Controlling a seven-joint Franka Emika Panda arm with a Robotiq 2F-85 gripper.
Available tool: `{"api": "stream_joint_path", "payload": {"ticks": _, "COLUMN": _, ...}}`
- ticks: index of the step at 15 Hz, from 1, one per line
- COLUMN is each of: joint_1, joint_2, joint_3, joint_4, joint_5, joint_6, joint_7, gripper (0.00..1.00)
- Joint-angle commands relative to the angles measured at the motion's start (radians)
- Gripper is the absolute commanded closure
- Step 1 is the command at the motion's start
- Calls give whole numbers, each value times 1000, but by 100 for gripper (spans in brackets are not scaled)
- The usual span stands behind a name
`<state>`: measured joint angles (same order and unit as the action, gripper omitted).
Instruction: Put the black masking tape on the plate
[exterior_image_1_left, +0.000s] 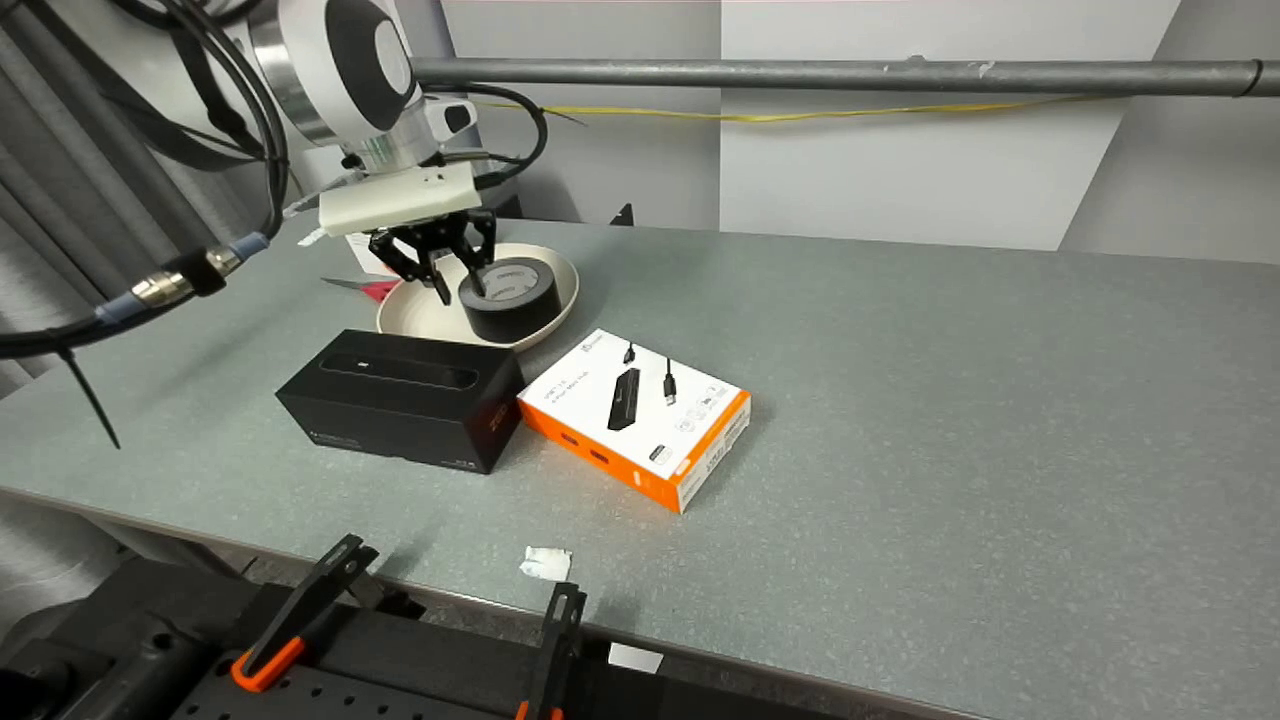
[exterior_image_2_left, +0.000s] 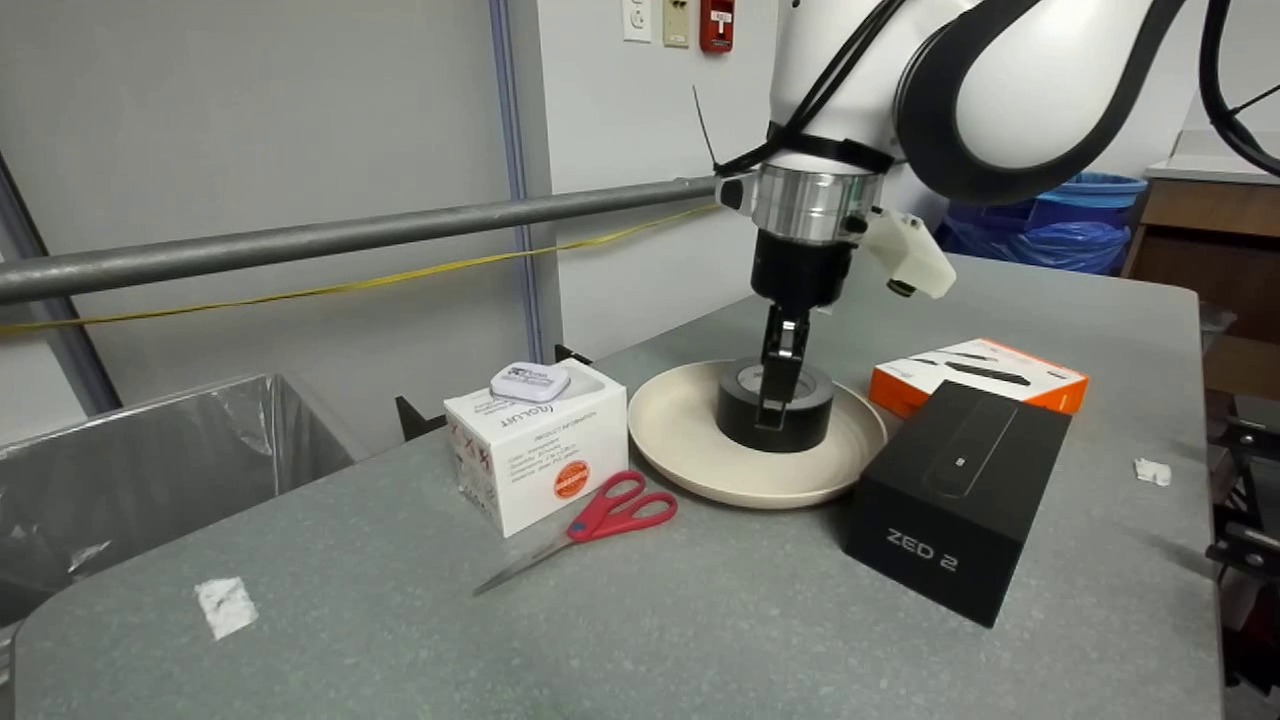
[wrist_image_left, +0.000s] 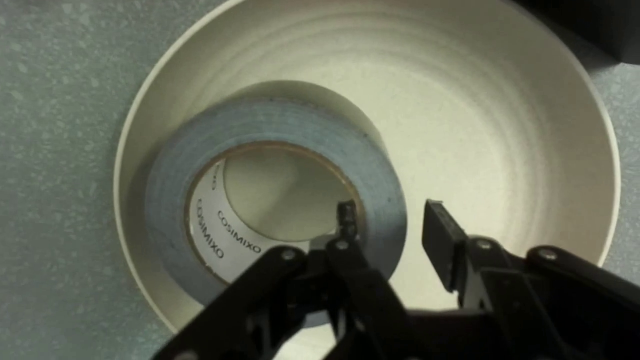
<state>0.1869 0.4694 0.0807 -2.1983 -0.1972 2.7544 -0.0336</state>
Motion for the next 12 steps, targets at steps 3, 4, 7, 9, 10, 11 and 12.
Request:
{"api": "stream_joint_path", "payload": {"ticks": 3, "joint_1": 20, "joint_2": -24, "joint_3": -1, "joint_4": -17, "joint_5": -10, "joint_6": 31, "joint_7": 1, "gripper": 12}}
{"api": "stream_joint_path", "payload": {"ticks": 4, "joint_1": 14, "joint_2": -33, "joint_3": 5, "joint_4": -17, "joint_5": -4, "joint_6": 27, "joint_7": -6, "gripper": 4}}
{"api": "stream_joint_path", "payload": {"ticks": 7, "joint_1": 10, "joint_2": -62, "joint_3": 5, "joint_4": -4, "joint_5": 9, "joint_6": 5, "joint_7": 5, "gripper": 0}}
{"api": "stream_joint_path", "payload": {"ticks": 9, "joint_1": -5, "joint_2": -84, "joint_3": 20, "joint_4": 6, "joint_5": 41, "joint_6": -31, "joint_7": 3, "gripper": 0}}
{"api": "stream_joint_path", "payload": {"ticks": 10, "joint_1": -17, "joint_2": -102, "joint_3": 28, "joint_4": 6, "joint_5": 63, "joint_6": -57, "joint_7": -7, "gripper": 0}}
{"api": "stream_joint_path", "payload": {"ticks": 11, "joint_1": 7, "joint_2": -60, "joint_3": 7, "joint_4": 8, "joint_5": 25, "joint_6": -8, "joint_7": 2, "gripper": 0}}
{"api": "stream_joint_path", "payload": {"ticks": 12, "joint_1": 2, "joint_2": -72, "joint_3": 10, "joint_4": 8, "joint_5": 35, "joint_6": -15, "joint_7": 1, "gripper": 0}}
